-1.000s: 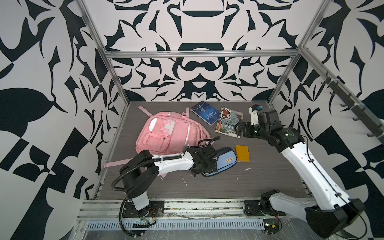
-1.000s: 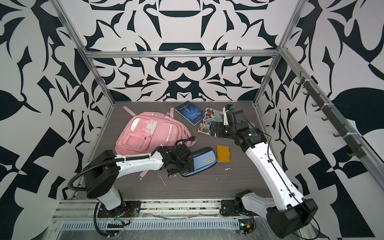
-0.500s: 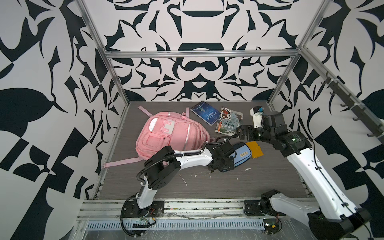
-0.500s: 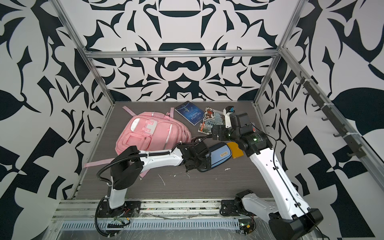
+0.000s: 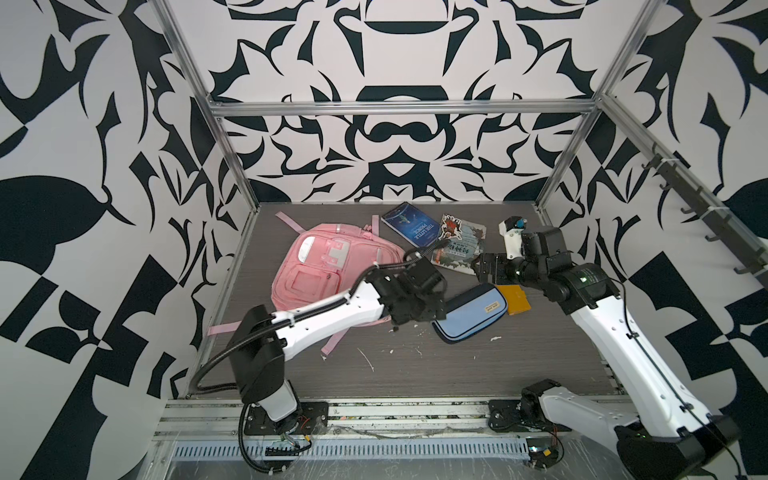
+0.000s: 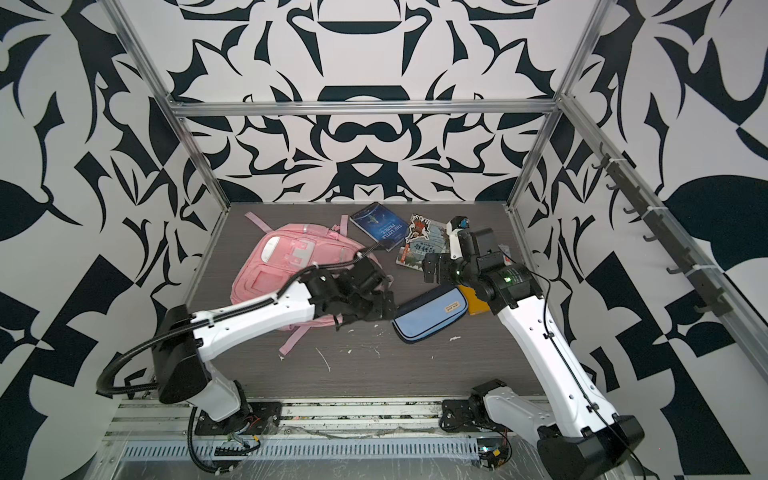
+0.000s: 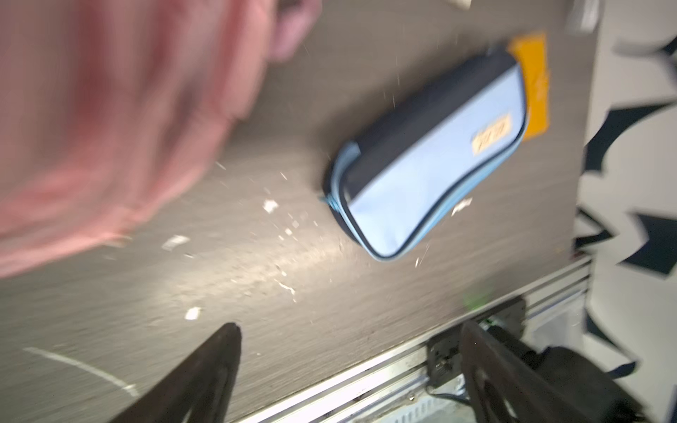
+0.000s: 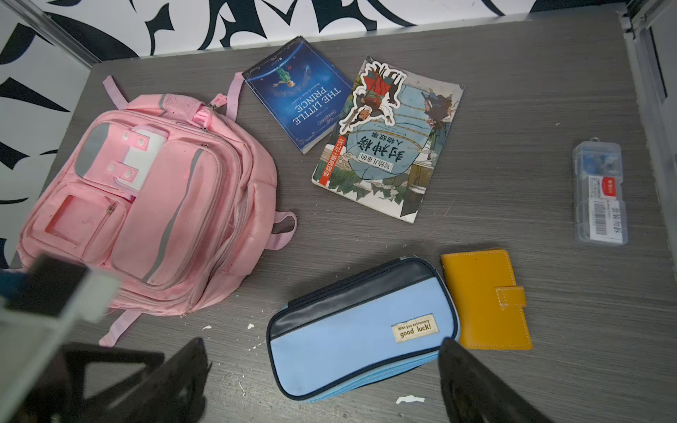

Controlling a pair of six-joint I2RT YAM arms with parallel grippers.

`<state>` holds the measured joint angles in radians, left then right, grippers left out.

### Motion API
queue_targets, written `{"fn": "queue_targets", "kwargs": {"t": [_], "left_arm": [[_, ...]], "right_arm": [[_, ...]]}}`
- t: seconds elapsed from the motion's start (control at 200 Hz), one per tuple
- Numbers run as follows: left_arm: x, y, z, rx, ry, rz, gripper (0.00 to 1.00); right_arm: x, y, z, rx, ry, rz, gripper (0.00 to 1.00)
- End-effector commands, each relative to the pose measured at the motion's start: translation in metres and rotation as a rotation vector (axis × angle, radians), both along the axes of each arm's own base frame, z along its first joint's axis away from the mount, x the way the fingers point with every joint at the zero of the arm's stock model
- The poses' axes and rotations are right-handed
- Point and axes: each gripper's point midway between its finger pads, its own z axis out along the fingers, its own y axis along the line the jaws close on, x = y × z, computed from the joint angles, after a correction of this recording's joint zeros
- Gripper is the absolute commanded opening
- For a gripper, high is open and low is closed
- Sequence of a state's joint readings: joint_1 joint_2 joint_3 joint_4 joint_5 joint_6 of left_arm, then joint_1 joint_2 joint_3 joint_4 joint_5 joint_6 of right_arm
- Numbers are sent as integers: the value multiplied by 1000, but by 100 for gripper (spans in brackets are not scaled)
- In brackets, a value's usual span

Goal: Pack the student bag

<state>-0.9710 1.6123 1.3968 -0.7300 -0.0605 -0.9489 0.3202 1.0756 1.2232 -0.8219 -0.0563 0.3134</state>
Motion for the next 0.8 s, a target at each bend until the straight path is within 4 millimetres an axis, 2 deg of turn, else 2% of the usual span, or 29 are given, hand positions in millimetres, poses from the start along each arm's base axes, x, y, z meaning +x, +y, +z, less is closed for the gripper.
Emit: {"fn": "queue_targets", "kwargs": {"t": [0.0,0.09,0.25,0.39,0.495,0.575,0.6,0.795], "left_arm": [[40,54,-7,112,22,54,91],[79,76,-6,156,-1,64,89],[132,98,-14,279,-51,36,88],[166,94,-36,280,-95,-3,86],[172,89,-59,301,-62,-38,86],[174,82,-75,290,-33,-56,86],[176,79,-79,287,-33,-58,80],[164,67,-99,315,13,-63,64]], "right_arm": [[0,-6,7,28,7,-71,99],[-1,-11,-1,43,38,-131,99],[-3,-12,-4,95,82,-232,98],[-7,-11,-2,64,120,-279,98],[-2,-7,2,68,135,-284,99],[10,-1,6,55,126,-258,99],[14,1,5,47,121,-247,99],[62,36,-11,23,143,-70,100]]}}
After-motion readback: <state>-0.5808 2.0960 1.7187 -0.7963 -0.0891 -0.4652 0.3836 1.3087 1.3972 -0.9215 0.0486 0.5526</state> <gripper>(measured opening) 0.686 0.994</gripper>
